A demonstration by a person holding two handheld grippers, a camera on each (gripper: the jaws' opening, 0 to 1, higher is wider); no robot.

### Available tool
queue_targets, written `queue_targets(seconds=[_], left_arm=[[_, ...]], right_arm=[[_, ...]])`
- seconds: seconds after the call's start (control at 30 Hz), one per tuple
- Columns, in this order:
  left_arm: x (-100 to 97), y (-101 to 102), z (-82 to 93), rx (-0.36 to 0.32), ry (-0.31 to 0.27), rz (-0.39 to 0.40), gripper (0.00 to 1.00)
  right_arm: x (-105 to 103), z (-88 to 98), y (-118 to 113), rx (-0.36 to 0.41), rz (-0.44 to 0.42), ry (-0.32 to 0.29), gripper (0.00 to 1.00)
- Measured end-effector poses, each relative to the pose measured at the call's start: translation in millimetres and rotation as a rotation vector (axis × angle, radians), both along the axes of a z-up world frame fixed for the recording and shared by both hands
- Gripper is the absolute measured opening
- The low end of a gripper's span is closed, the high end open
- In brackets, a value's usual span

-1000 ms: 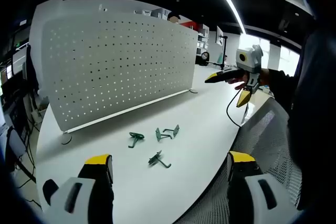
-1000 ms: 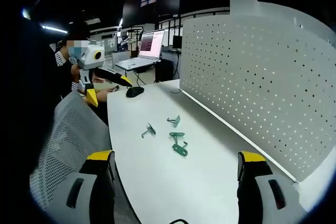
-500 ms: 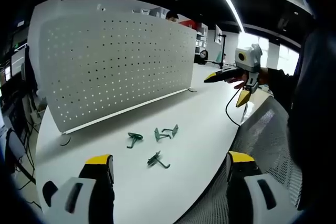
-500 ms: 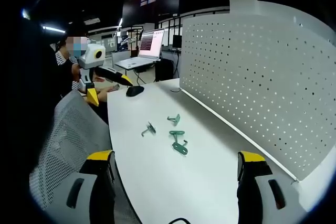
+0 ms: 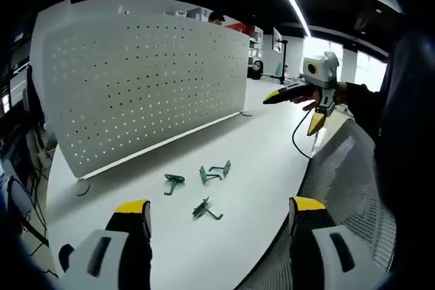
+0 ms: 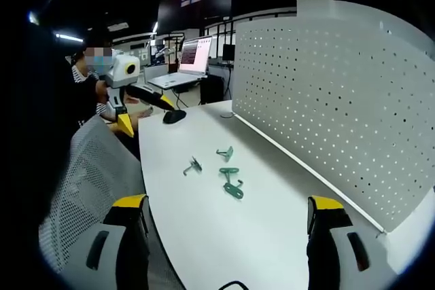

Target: Insert the hook assembly into the mounting plate slot until the hook locks in place.

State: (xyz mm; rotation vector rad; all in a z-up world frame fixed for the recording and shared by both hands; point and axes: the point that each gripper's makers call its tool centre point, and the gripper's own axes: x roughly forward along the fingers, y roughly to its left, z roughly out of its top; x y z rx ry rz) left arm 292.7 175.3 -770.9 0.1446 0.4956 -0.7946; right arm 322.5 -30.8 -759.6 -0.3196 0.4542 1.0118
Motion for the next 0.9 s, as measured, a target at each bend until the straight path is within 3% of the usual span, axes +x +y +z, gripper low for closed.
queue_targets(seconds=[0.37, 0.6, 0.9], left_arm=[[13.4, -3, -8.4, 0.045, 0.0, -0.055, 0.74], [22.3, -7, -12.8, 0.077, -0.017, -0.103, 0.59], [33.4, -8, -35.4, 0.17, -0.019, -0.173, 0.38]], right_arm=[[-1, 0.0, -1, -0.005, -0.011, 0.002, 0.93], [-3, -1.9, 0, -0.008, -0.015, 0.009, 0.93], [-3, -2.9, -2, -0.01, -0.02, 0.014, 0.92]])
